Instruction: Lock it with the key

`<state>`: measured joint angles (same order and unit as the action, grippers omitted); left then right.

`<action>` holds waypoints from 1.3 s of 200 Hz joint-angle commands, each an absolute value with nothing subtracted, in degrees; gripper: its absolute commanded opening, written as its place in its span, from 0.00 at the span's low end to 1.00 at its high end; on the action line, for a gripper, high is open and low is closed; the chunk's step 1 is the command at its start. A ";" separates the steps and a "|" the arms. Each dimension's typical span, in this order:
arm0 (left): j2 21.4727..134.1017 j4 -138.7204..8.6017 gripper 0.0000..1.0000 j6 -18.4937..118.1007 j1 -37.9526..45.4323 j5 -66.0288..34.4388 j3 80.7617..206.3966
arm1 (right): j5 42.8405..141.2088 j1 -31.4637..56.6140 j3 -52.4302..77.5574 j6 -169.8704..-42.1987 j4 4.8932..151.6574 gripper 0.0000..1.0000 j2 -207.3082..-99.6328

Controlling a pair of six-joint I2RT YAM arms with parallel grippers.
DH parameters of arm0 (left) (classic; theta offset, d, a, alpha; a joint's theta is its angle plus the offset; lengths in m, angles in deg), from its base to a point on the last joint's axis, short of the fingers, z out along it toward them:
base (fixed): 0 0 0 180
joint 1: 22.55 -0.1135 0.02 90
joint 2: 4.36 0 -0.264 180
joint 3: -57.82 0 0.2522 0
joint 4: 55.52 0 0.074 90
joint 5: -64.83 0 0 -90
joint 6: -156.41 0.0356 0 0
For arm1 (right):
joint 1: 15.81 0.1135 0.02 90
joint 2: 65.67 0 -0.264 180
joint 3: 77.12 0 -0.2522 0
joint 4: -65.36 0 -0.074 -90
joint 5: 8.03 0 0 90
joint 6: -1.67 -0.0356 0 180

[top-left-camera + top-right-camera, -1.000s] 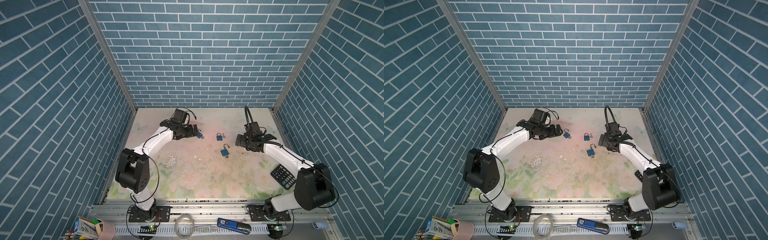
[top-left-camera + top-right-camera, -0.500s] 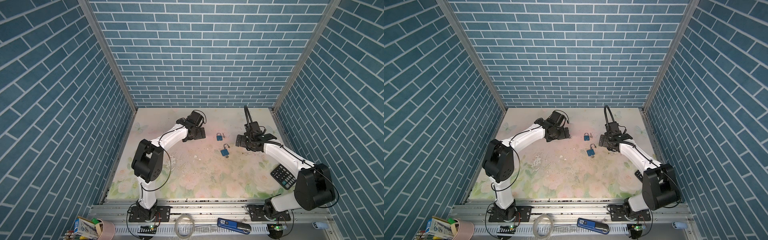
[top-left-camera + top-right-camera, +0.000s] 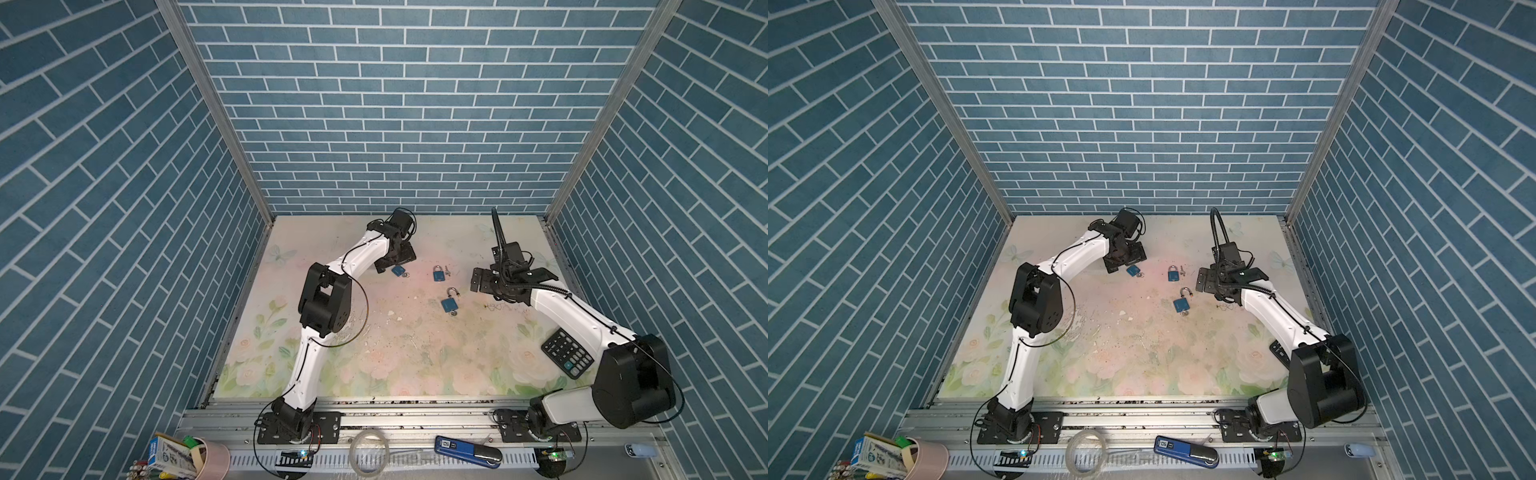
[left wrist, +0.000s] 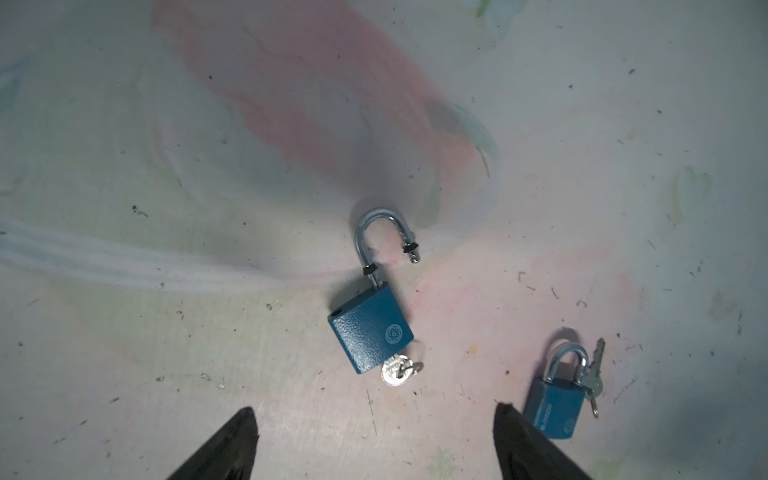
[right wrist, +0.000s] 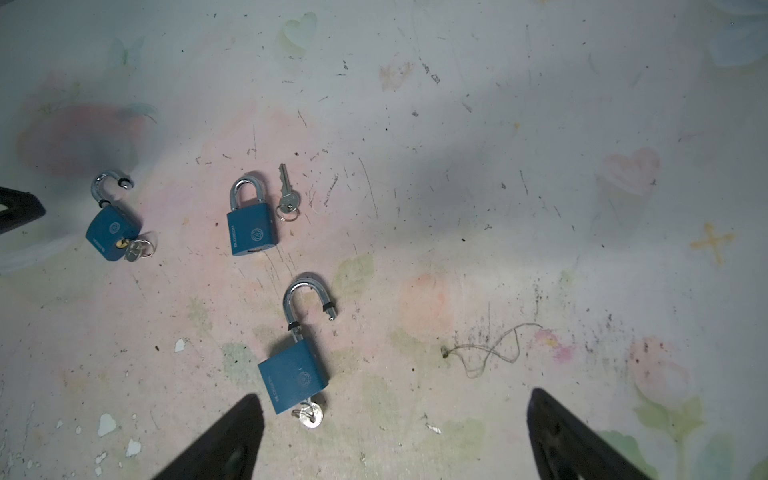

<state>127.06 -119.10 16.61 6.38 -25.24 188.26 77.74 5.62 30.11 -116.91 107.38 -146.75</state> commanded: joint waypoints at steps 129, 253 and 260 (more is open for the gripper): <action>137.65 -124.89 0.73 9.10 5.49 -23.13 196.06 | 85.76 5.46 34.30 -114.86 102.96 0.99 -144.30; 144.65 -132.51 0.60 9.02 4.44 -25.00 204.01 | 86.62 5.46 36.27 -116.28 101.36 0.99 -140.66; 144.75 -132.56 0.58 9.21 4.43 -24.91 204.02 | 86.62 5.46 36.17 -116.33 101.33 0.99 -140.64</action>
<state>141.51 -129.31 9.20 5.02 -24.22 204.39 86.33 5.62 35.73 -116.43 101.58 -142.14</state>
